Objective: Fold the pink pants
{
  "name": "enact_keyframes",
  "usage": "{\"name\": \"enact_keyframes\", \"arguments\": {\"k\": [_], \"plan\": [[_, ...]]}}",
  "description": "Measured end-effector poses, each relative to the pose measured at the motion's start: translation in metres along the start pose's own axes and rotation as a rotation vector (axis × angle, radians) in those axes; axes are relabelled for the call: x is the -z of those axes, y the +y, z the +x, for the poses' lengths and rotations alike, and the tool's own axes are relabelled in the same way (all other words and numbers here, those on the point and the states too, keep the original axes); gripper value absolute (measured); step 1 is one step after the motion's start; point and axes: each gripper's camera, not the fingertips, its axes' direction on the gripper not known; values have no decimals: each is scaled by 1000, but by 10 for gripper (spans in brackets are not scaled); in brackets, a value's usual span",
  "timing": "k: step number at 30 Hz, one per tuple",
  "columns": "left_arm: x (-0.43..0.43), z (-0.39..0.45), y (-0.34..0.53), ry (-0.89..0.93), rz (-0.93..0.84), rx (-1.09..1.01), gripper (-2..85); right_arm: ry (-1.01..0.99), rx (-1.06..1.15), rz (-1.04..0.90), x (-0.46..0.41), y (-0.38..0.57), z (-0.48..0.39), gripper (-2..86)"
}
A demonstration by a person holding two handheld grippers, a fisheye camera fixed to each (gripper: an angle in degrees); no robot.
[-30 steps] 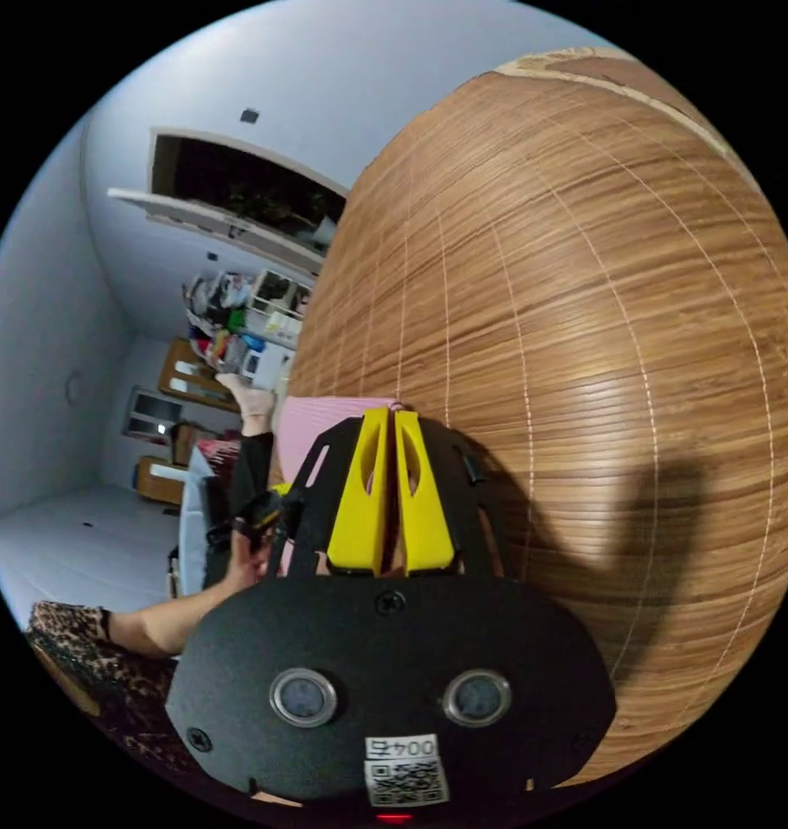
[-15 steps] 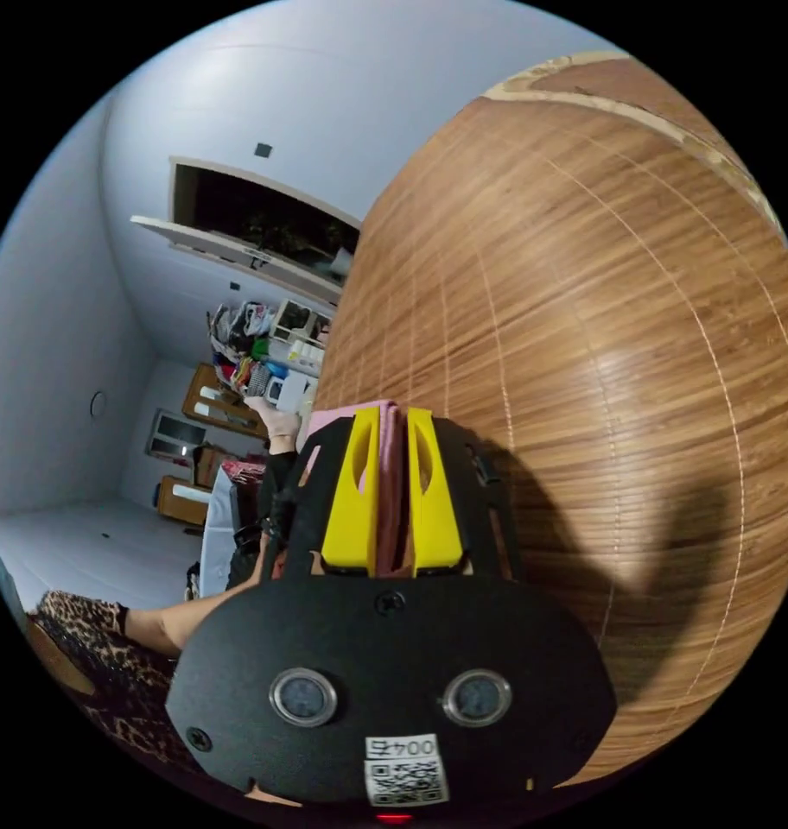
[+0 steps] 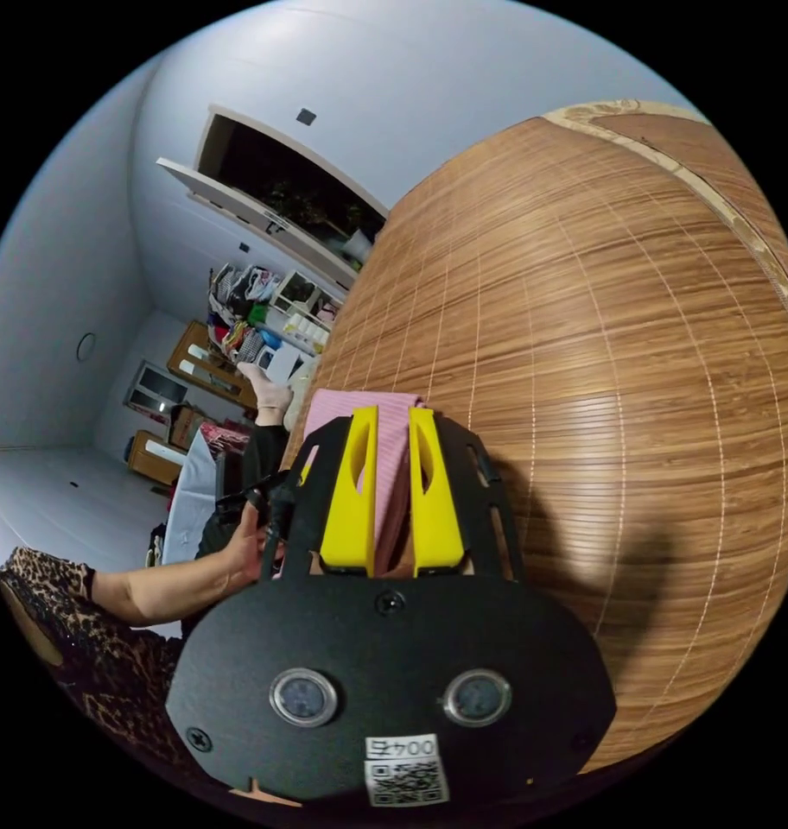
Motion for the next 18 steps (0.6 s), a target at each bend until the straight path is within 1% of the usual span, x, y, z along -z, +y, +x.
{"name": "enact_keyframes", "arguments": {"k": [3,5,7,9,10,11,14,18], "plan": [[12,18,1,-23,-3,7,3,-27,-16,25,13,12,0,69],[24,50,11,-12,23,-103,3,-60,-40,34,19,20,0,74],[22,71,22,-35,-14,-170,3,-67,-42,37,23,25,-3,76],[13,84,37,-84,-46,-224,3,-60,-31,32,26,29,-8,76],[3,87,46,-141,-73,-245,2,-60,-25,31,29,33,-12,76],[-7,86,51,-204,-112,-232,2,-62,-20,33,32,36,-15,75],[-19,89,44,-273,-143,-204,2,-55,-9,44,40,46,-23,73],[-32,97,25,-291,-131,-193,2,-67,4,51,49,56,-32,72]]}}
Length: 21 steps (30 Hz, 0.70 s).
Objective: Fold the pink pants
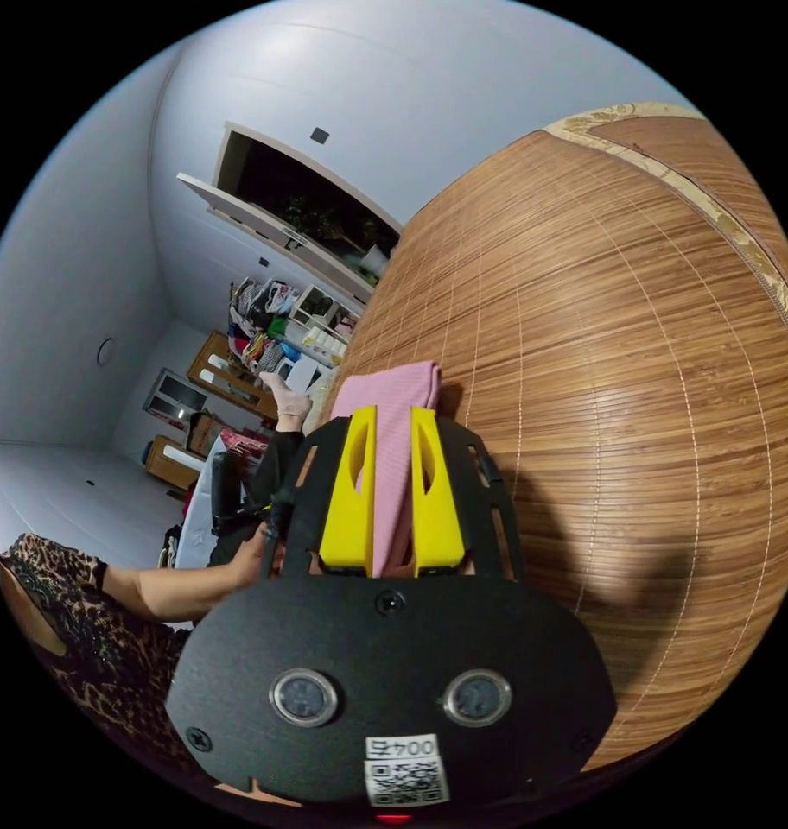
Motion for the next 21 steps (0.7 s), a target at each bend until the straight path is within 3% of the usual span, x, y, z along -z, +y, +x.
{"name": "enact_keyframes", "arguments": {"k": [6,15,18,21], "plan": [[28,-9,-5,122,85,22,4,-20,49,-19,4,23,-20,72],[136,-77,80,128,124,78,9,-17,152,-82,36,85,-90,67],[139,-91,96,188,143,136,14,3,64,-121,45,118,-113,59],[136,-94,95,219,118,148,16,10,-58,-40,44,179,-127,80]]}}
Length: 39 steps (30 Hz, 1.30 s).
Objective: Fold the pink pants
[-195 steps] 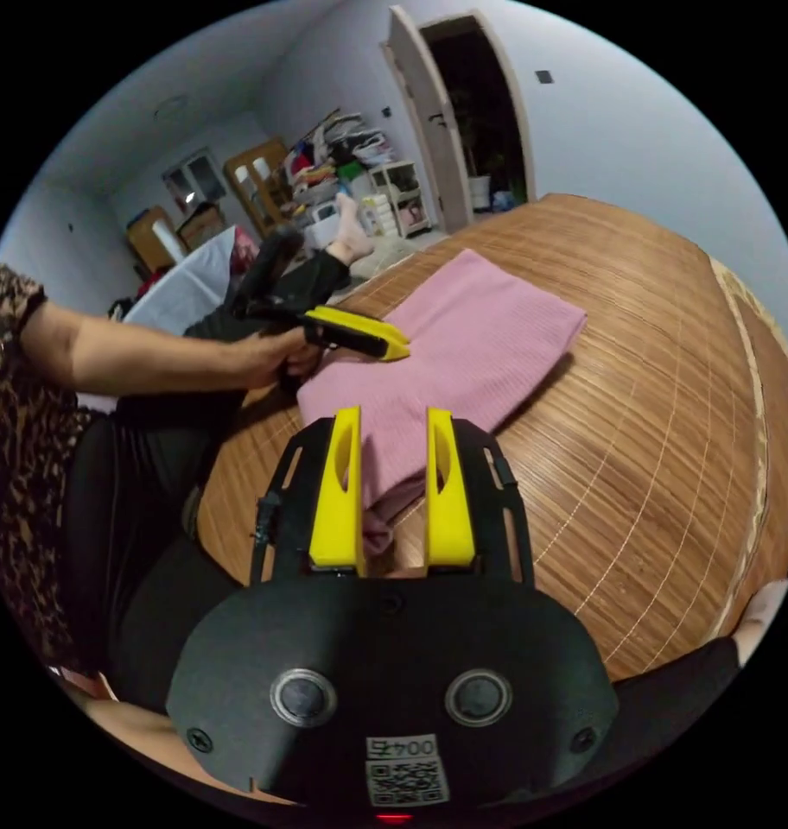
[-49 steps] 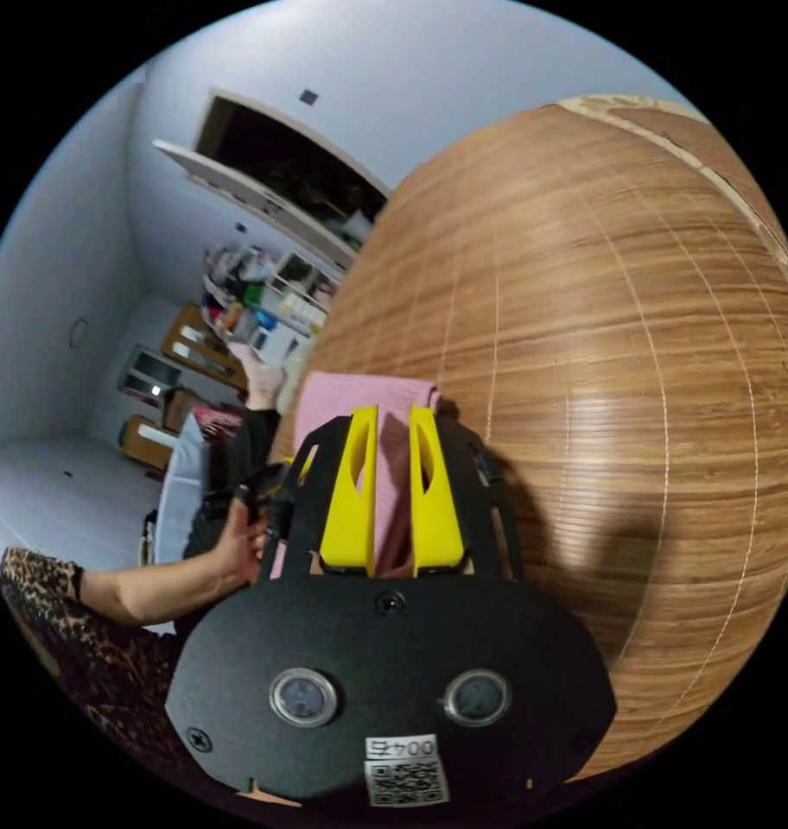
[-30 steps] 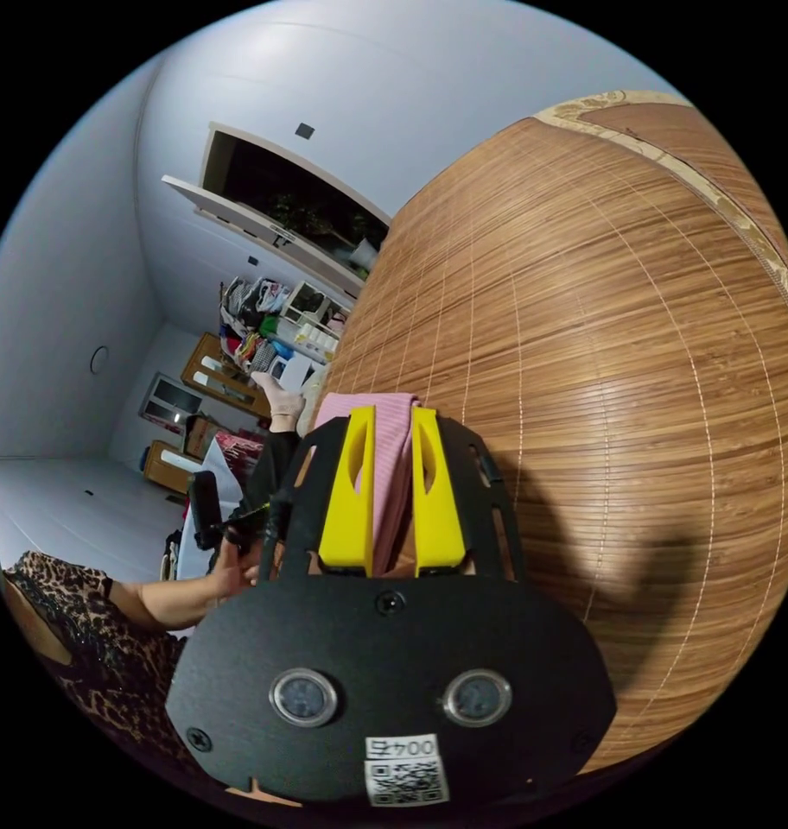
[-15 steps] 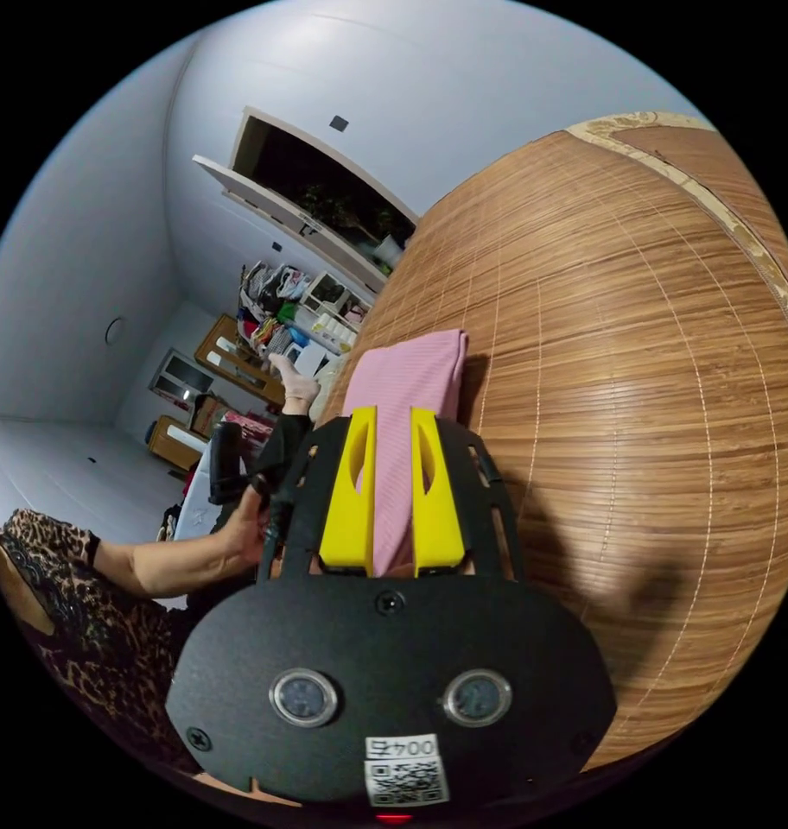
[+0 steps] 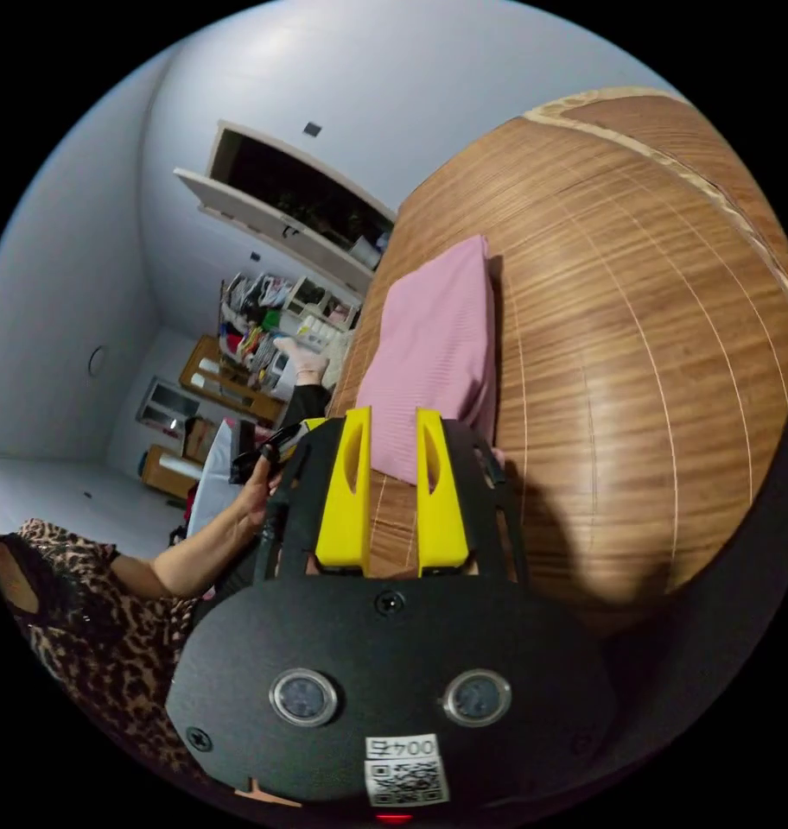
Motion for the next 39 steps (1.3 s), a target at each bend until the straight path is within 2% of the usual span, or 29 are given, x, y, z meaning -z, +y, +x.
{"name": "enact_keyframes", "arguments": {"k": [2,5,11,28,35,39], "plan": [[-3,-3,-2,0,-63,10,17,62,-22,61,-4,27,-11,87],[-8,-5,-2,-7,-154,16,18,167,6,30,-8,36,-26,80],[-10,4,2,-32,-238,-31,19,189,20,24,-25,55,-31,77],[-31,25,4,-147,-272,-116,8,238,46,-10,-26,78,-43,76],[-33,43,8,-342,-288,-178,3,266,42,-52,-26,81,-44,51],[-36,30,6,-293,-294,-118,3,333,71,-90,-32,81,-46,45]]}}
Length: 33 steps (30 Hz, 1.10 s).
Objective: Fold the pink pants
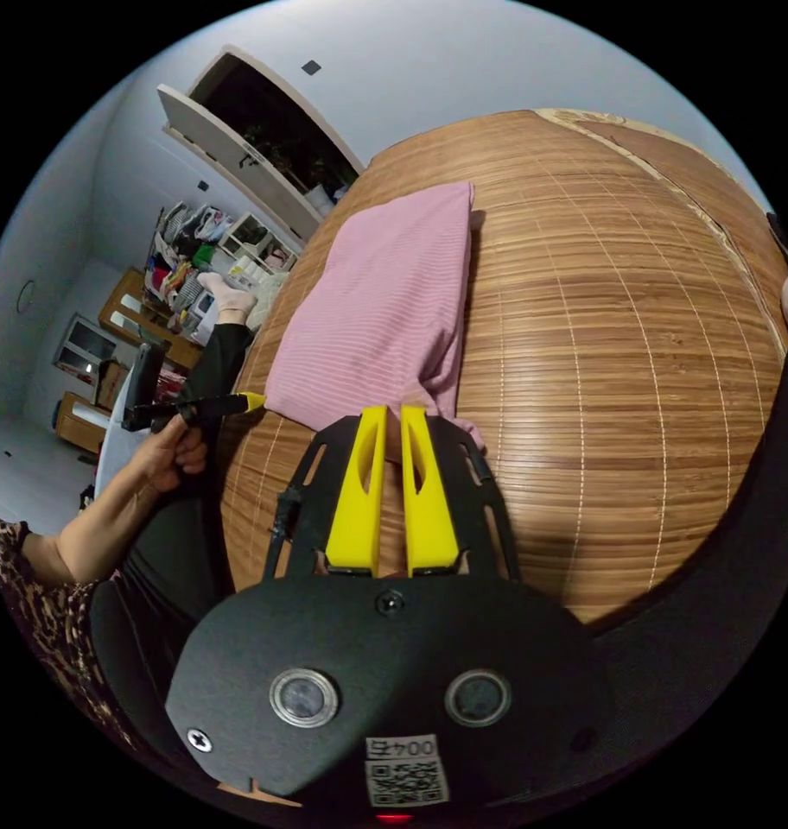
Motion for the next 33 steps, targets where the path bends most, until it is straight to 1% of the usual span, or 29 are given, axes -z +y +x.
{"name": "enact_keyframes", "arguments": {"k": [4,6,7,9,11,14,15,18,20,24,25,28,32,33], "plan": [[-2,-8,2,62,7,32,4,-6,4,-13,0,0,4,51],[1,-10,6,96,21,50,4,-65,-17,-9,5,0,12,61],[6,-11,9,101,46,67,3,-130,-42,-7,11,1,18,64],[23,-11,17,69,132,87,3,-203,-94,40,26,4,31,67],[39,-13,24,153,251,98,3,-265,-181,176,55,14,52,70],[32,-5,17,241,277,98,3,-351,-324,263,69,25,84,72],[28,-1,14,259,274,87,3,-340,-335,258,69,24,86,72],[3,29,-7,264,250,9,2,-320,-311,187,58,17,83,74],[-20,54,-25,189,227,-47,2,-327,-312,153,51,13,84,75],[-48,66,-46,62,205,-43,2,-336,-306,116,51,9,88,80],[-56,64,-52,35,177,-57,2,-341,-287,96,52,7,87,83],[-63,53,-56,72,180,-73,1,-328,-178,43,53,1,72,95],[-64,38,-62,128,147,-113,1,-173,14,-61,39,-9,39,113],[-64,35,-63,142,143,-118,1,-158,32,-74,36,-11,36,114]]}}
